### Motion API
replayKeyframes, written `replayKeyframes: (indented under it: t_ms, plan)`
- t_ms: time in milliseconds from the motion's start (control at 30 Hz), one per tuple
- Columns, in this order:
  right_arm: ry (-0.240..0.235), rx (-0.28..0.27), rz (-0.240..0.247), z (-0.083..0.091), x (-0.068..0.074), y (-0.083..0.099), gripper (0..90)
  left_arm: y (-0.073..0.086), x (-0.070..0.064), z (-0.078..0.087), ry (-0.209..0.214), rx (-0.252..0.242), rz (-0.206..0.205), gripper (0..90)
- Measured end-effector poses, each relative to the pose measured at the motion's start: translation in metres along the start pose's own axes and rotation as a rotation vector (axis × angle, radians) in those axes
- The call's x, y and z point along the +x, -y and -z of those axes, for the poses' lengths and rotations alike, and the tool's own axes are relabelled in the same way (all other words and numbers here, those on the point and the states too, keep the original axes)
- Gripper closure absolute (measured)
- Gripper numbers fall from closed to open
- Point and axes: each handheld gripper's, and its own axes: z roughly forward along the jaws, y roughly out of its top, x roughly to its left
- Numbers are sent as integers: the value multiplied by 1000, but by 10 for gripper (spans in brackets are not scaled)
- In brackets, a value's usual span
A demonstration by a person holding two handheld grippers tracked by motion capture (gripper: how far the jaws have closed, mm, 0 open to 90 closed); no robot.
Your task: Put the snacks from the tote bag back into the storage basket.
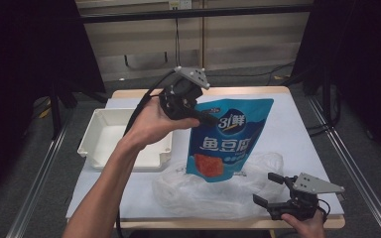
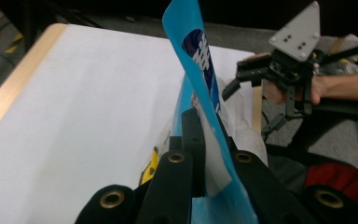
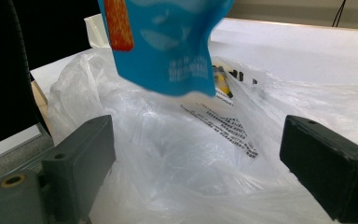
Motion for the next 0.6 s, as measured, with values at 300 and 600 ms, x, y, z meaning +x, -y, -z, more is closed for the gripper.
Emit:
replayKeyframes:
  t_ms: [300,600]
  plan:
    - [-5,-1,0,-1,1,0,99,6,9,30,-49,-29,12,900]
    - [-3,0,6,0,1,0,99,13,18,54,-69,-53,26,900]
